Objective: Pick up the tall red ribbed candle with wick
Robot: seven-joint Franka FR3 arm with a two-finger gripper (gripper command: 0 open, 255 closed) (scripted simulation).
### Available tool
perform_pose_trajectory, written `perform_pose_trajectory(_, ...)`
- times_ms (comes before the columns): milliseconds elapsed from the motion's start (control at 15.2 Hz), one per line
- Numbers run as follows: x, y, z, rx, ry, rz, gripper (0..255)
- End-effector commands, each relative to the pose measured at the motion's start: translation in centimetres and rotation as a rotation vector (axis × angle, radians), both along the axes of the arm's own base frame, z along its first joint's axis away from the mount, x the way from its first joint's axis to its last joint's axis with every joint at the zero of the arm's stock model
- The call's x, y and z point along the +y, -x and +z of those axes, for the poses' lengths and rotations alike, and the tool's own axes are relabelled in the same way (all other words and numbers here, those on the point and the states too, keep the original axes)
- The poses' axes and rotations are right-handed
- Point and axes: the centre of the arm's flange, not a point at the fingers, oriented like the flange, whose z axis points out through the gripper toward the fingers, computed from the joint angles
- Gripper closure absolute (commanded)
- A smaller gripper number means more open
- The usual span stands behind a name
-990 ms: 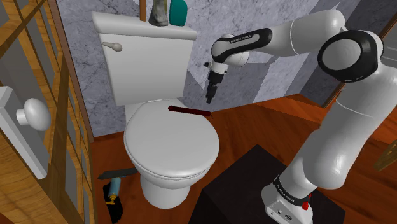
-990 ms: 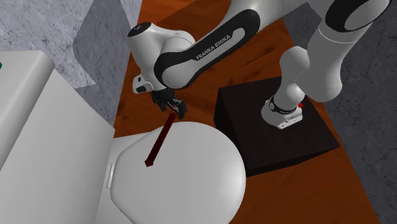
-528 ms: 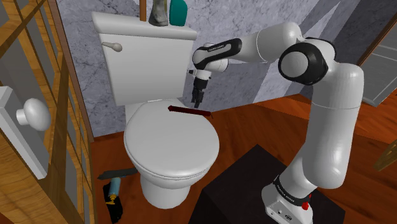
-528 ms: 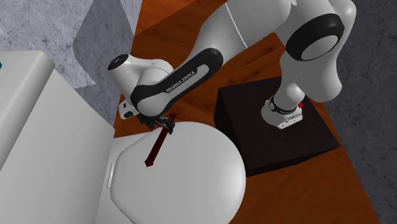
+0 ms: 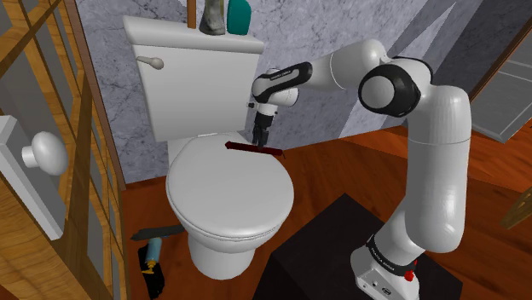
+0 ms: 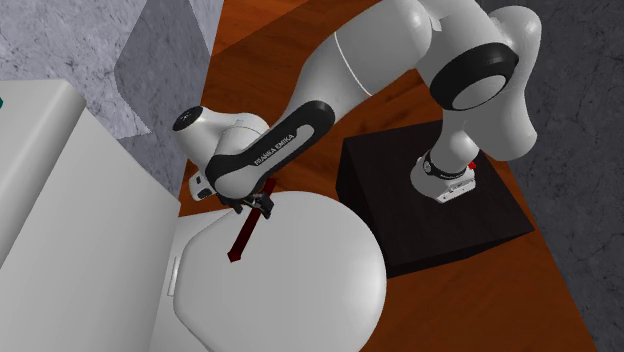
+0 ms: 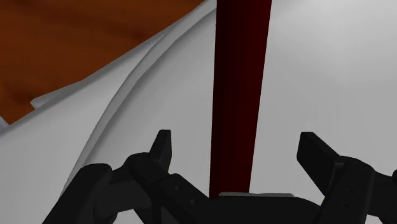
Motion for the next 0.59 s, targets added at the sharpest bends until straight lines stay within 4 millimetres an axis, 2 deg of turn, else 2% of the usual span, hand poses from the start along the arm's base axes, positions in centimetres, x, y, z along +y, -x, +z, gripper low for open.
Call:
perform_pose_trajectory(0,0.07,0.07,-0.7,0.0,0.0,0.0,0)
perform_pose_trajectory(66,0.07,0.07,-0.7,0.0,0.0,0.0,0)
perform_pose_trajectory(132,0.06,0.08,-0.67,0.0,0.0,0.0,255)
perform_pose_trajectory(528,-0.01,0.15,-0.78,0.0,0.0,0.0,255)
